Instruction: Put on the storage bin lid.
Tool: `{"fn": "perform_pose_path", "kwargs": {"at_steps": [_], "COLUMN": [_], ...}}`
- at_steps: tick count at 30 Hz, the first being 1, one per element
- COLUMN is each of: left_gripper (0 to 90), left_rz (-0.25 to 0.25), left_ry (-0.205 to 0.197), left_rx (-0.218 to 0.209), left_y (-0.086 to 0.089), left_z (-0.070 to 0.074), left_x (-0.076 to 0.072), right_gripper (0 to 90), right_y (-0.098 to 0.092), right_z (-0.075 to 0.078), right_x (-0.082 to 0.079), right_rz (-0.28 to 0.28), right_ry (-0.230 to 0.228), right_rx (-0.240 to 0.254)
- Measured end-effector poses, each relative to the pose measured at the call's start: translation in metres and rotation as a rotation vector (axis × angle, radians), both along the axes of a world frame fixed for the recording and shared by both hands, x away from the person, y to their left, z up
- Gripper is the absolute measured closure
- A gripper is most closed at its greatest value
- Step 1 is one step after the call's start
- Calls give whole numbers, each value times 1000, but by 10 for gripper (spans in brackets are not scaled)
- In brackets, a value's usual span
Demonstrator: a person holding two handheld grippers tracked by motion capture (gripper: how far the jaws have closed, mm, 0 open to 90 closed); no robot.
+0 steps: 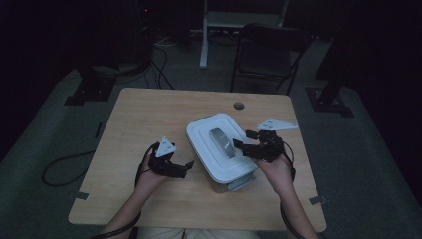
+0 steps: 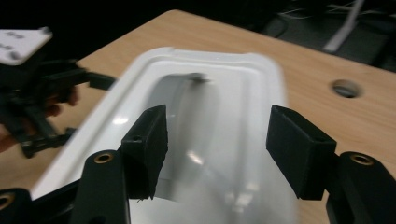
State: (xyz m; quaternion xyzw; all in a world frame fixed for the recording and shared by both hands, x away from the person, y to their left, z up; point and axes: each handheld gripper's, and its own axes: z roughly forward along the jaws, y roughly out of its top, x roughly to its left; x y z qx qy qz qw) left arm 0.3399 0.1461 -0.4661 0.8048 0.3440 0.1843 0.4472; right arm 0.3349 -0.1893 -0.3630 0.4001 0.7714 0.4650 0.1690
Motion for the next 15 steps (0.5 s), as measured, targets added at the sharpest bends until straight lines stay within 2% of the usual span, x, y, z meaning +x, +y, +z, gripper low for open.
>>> {"fn": "perform_pose_path", "kwargs": {"at_steps": [3,5,8,10,11,12,13,15], "left_gripper": [13,14,13,13,14,13,13,14], "left_rz": [2,2,5,8,9,9,9,13], "left_ry": [-4,-3,3,4,6,6,8,9], "left_rx": [2,2,-3,1,1,0,2,1], "left_y": [0,-1,-2,-2,-2,-2,-2,-3], "left_z": [-1,-1,-2,-3,-3,-4,-4,-5], "left_x": [1,1,1,2,2,3,3,4], "right_gripper": [337,302,273,170,150,136,136,133], "right_y": [-13,-22,-36,-43,-46,-53,-53,-59], "right_z": [-1,-6,-16,-21,-24,-31,-31,-38], "right_x": [4,10,19,22,24,29,29,35], "right_rz": [-55,-98,-134,-139,-147,-195,-195,-237], "right_ry": [-17,-4,16,14,14,-2,-2,-27], "right_rx": [-20,-33,-11,-1,3,9,9,-18]}}
